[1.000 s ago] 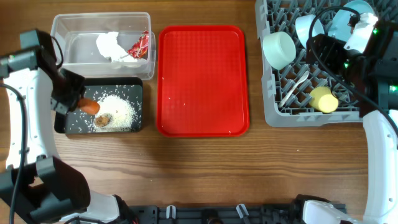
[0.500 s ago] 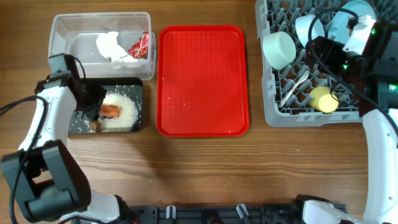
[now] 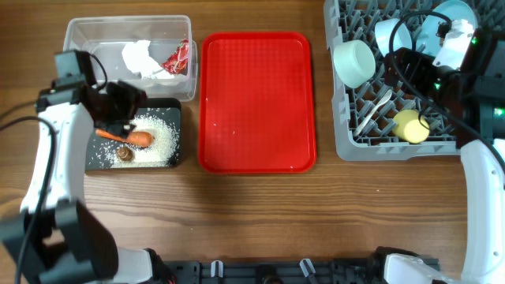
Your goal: Sort waste into correct bins and load items into the dishwasher rack
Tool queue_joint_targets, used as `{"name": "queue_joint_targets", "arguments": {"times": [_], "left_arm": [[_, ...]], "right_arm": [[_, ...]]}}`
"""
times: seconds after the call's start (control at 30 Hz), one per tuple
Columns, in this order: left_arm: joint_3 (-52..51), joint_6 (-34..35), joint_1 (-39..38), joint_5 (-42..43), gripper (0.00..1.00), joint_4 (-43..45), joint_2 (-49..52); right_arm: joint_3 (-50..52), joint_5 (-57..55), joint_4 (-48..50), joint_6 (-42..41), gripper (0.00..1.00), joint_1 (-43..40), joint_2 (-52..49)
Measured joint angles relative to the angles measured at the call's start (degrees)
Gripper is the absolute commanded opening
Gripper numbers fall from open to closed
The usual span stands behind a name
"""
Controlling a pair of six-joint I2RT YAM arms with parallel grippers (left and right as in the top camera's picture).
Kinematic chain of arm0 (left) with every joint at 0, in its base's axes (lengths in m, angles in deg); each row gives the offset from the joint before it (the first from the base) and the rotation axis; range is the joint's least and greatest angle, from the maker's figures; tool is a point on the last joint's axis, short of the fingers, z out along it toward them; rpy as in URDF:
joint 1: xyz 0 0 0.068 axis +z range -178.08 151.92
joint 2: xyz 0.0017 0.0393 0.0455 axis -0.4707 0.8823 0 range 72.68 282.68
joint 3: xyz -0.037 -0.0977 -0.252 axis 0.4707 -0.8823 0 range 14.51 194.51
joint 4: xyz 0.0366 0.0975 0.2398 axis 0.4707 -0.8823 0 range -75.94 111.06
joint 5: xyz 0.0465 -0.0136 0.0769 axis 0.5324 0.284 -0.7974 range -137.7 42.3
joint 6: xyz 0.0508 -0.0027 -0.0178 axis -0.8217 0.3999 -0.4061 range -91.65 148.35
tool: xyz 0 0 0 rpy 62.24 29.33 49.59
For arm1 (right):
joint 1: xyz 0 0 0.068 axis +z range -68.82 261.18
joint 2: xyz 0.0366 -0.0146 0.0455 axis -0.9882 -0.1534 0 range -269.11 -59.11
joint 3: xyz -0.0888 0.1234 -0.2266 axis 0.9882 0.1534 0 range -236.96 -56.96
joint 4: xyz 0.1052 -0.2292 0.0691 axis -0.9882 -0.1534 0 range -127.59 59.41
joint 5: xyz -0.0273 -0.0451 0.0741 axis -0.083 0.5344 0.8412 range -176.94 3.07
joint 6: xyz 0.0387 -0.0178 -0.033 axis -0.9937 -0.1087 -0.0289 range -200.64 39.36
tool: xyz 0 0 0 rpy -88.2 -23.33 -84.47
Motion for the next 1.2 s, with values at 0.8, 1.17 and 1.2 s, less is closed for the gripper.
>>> {"name": "queue_joint_targets", "arguments": {"times": [0.8, 1.17, 1.2], "left_arm": [[2.36, -16.87, -8.85, -12.94, 1.0, 3.89, -14.34], [2.36, -17.05, -8.85, -13.31, 1.0, 3.89, -14.32], [2.36, -17.07, -8.85, -13.4, 1.0, 3.8, -14.27]], "right_arm": [[-4.52, 8.52, -9.53, 11.47, 1.0, 0.0, 18.01], [32.06, -1.73, 24.15, 8.9, 1.0, 4.9, 28.11], [39.43, -2.69, 29.03, 7.19, 1.0, 6.12, 34.27]]}}
